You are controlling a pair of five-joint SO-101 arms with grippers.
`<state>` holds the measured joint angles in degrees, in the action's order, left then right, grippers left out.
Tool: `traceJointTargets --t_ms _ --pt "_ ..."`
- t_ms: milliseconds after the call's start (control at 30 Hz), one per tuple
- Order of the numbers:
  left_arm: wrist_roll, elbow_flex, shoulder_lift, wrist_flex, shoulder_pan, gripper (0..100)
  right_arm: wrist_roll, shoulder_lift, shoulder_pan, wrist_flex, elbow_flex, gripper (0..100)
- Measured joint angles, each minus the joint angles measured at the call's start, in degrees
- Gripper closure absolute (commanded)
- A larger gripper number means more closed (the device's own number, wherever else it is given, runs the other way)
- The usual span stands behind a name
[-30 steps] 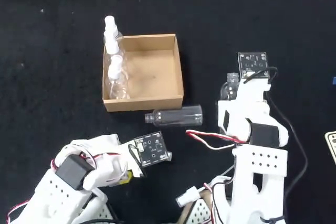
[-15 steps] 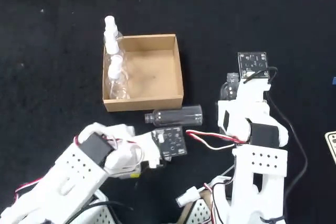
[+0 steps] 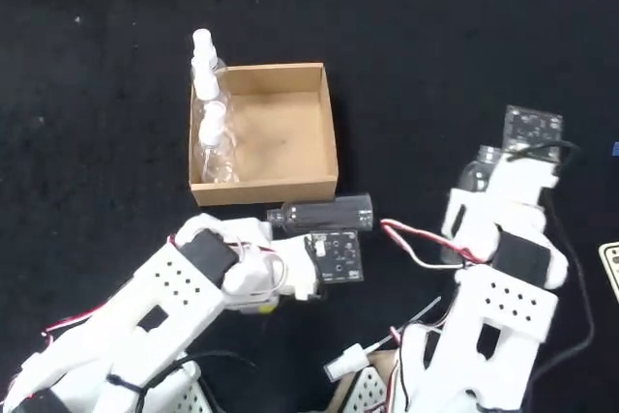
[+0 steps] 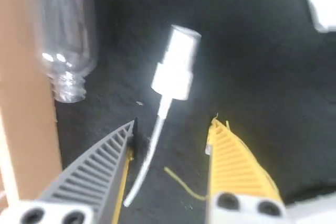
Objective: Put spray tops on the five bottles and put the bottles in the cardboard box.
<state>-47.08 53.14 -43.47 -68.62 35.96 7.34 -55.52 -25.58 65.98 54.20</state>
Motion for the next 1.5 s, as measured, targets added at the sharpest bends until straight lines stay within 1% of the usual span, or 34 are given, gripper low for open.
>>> traceJointTargets --t_ms 133,267,400,633,767,1000,1233,1500 --pt "0.0 2.4 0.9 5.8 -0.2 79 0.0 0.0 -3.2 0.0 0.0 98.8" --pt "-0.1 5.0 1.0 10.7 -0.2 79 0.0 0.0 -4.3 0.0 0.0 98.8" --pt "-0.1 5.8 1.2 12.3 -0.1 79 0.0 0.0 -4.6 0.0 0.0 98.8" --pt "-0.1 5.8 1.2 13.3 3.6 79 0.0 0.0 -4.6 0.0 0.0 98.8" --pt "-0.1 8.1 3.2 17.8 3.5 79 -0.2 0.0 -4.6 0.0 0.0 98.8" --pt "-0.1 8.4 12.0 24.1 3.5 79 -0.3 0.0 -4.6 0.0 0.0 98.8" --pt "-0.1 7.1 18.5 24.9 3.4 80 -0.3 0.0 -4.6 0.0 0.0 98.8" --pt "-0.1 6.6 19.5 25.0 3.3 80 -0.3 0.0 -4.6 0.0 0.0 98.8"
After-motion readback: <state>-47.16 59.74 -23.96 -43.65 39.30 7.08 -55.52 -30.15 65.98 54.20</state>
